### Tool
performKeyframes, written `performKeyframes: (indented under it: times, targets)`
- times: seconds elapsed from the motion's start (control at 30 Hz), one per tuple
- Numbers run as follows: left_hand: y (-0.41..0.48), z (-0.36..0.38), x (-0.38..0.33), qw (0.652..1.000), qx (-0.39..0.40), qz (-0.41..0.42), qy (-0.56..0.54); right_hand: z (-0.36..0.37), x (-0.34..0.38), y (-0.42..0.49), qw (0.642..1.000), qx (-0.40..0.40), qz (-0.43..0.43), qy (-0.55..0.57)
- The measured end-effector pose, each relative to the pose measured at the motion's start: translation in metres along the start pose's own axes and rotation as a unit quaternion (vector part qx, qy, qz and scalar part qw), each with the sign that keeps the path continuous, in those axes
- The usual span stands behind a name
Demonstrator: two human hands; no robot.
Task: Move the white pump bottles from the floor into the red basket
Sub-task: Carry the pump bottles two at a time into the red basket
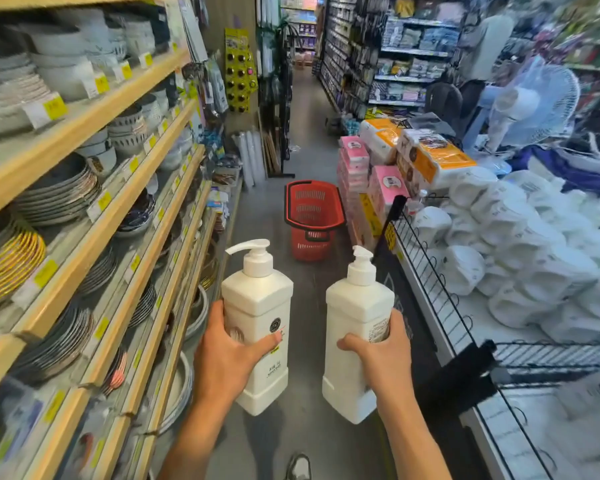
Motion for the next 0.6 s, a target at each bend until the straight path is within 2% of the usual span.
performKeyframes:
  times: [0.27,0.6]
  targets:
    - [0.114,0.01,-0.005,0.999,-0.004,-0.05,0.016,0.022,0.014,0.132,0.999,0.021,0.004,0.024]
    - [0.228,-0.005,-0.007,0.997,-0.03,-0.063,0.03,0.05,0.042,0.265,0.999,0.045,0.0,0.022]
Point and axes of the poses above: each hand's wrist, its own y-axis towards the middle knuckle, its own z-axis out of the palm, x = y × z, the point moved 6 cm from there along y, towards the middle knuckle, and after that the axes turned 13 degrees about x, right-handed, at the moved point
